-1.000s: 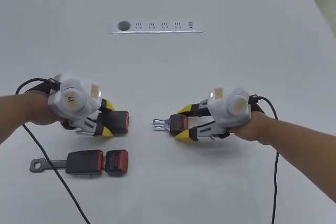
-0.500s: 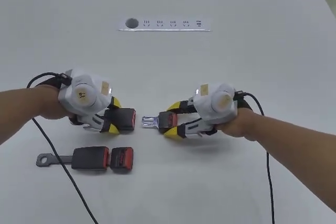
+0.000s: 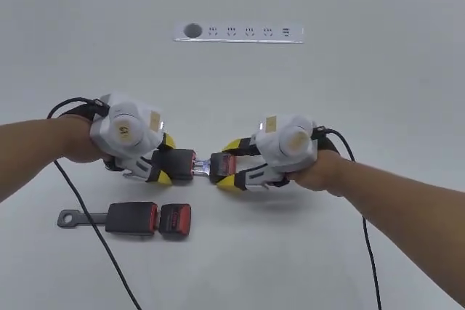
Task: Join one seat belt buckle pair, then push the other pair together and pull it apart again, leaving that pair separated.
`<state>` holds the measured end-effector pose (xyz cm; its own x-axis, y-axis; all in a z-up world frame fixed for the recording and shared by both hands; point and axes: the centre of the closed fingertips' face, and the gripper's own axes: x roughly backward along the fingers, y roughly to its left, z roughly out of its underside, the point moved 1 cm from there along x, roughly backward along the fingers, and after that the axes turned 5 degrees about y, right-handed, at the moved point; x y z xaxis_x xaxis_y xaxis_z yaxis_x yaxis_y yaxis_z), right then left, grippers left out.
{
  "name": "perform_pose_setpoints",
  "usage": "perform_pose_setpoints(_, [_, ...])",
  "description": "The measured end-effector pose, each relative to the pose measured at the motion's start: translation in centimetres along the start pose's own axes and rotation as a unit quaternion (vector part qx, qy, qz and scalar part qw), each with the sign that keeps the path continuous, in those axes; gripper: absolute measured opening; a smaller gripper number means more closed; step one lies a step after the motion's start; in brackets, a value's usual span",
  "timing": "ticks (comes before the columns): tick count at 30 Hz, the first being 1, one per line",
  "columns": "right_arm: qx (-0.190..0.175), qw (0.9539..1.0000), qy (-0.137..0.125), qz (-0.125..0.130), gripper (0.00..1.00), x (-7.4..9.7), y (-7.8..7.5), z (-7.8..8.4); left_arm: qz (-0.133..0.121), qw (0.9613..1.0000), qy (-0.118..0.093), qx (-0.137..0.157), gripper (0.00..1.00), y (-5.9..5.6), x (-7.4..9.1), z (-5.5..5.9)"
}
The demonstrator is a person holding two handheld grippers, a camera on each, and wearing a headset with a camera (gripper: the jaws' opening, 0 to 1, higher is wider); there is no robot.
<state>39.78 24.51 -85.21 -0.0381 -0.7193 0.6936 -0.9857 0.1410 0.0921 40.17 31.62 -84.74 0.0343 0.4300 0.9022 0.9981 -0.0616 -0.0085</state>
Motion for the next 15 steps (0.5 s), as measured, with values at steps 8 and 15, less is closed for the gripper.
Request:
perform_pose_setpoints(8, [-0.002, 1.0, 0.006, -0.001, 0.35, -0.06, -0.16, -0.04, -0.002, 1.0, 0.002, 0.001, 0.35, 0.05, -0.04, 0.1])
perform_pose_setpoints(15, [-0.006, 0.9999, 0.01, 0.002, 0.35, -0.3, -0.22, -0.26, 0.0, 1.0, 0.008, -0.002, 0.35, 0.28, -0.23, 0.31])
